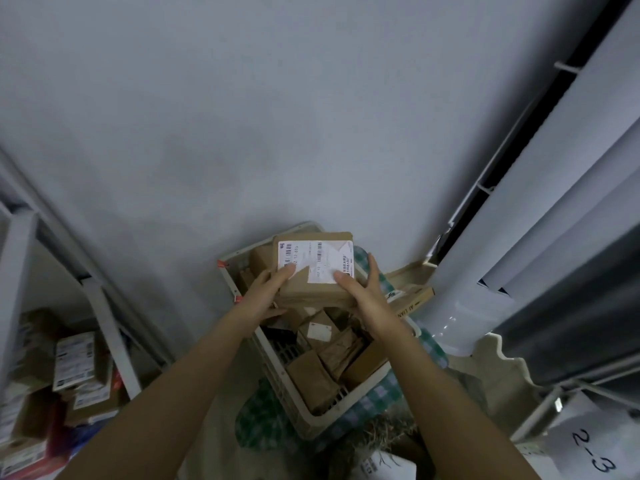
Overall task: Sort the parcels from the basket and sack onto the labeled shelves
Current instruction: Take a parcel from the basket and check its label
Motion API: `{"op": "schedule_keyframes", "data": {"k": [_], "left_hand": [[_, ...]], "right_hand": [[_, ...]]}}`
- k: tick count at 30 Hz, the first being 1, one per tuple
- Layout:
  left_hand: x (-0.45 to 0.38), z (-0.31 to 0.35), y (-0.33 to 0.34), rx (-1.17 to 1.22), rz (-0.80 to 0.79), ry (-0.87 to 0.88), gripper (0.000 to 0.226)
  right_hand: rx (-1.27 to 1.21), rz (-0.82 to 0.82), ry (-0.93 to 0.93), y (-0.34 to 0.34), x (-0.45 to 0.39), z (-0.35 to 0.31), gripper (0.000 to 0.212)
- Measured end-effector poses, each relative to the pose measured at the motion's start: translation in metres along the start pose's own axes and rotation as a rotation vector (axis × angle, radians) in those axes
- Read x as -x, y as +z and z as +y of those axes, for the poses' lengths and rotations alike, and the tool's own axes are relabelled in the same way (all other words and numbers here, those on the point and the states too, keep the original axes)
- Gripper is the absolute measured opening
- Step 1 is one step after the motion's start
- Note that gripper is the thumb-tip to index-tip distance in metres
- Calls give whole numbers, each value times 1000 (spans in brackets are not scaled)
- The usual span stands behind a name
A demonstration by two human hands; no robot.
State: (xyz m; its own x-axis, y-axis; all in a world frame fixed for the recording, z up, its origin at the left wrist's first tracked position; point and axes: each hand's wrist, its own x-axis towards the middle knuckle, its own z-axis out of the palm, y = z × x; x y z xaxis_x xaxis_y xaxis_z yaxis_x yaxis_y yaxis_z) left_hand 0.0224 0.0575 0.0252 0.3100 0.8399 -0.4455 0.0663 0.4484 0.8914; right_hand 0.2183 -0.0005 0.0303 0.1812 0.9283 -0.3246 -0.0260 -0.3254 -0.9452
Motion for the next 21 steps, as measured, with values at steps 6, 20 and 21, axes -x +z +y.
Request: {"op": "schedule_keyframes", "data": {"k": [6,20,21], "left_hand": [[-2,7,-4,-445,121,397,74],[10,19,13,-1017,17,525,131],[10,18,12,-992,1,542,131]], "right_hand": [[77,81,-178,9,3,-6,113],[125,-8,-170,-3,24,-21,84],[142,-25,-171,-9,26,-23,85]]}}
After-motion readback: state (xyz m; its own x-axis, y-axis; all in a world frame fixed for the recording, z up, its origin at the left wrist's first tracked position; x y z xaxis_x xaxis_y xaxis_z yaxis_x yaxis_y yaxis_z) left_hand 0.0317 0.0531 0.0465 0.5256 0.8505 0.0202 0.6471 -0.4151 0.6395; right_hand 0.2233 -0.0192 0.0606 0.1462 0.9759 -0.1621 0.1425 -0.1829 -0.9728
